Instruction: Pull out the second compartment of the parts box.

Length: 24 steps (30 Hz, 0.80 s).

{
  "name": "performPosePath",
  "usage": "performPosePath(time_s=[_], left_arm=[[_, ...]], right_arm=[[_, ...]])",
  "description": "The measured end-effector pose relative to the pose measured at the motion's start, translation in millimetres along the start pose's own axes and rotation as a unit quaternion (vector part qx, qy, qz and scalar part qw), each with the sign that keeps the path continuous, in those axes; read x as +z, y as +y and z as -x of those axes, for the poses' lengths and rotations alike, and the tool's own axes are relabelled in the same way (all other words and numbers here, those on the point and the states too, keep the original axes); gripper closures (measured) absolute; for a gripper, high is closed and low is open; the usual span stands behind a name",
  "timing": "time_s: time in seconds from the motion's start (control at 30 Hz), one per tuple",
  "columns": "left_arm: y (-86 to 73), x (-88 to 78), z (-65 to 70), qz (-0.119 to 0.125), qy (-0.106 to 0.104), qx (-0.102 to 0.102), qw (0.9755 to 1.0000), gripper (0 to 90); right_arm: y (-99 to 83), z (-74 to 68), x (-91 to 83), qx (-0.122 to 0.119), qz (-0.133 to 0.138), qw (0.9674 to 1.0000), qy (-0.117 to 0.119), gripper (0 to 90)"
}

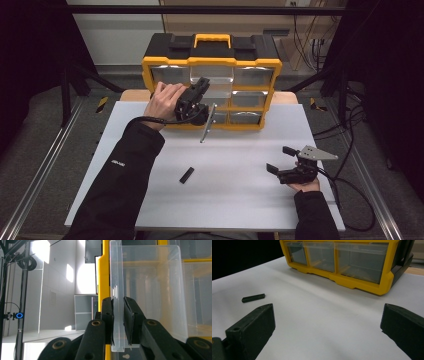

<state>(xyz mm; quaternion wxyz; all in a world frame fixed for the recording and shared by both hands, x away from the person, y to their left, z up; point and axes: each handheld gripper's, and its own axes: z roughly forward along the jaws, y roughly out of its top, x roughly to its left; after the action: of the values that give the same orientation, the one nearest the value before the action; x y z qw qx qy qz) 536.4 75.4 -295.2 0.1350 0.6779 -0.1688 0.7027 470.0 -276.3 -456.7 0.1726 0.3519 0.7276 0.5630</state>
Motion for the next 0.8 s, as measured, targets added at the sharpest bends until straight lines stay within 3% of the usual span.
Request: performPosePath(time_s=[0.8], left_arm=[[1.2, -9.2, 0.5, 0.003, 0.003, 0.004, 1.0000, 78.6]], right_arm=[[-0.2, 0.0, 0.3, 0.001, -0.001, 1.0000, 0.000, 0.2]])
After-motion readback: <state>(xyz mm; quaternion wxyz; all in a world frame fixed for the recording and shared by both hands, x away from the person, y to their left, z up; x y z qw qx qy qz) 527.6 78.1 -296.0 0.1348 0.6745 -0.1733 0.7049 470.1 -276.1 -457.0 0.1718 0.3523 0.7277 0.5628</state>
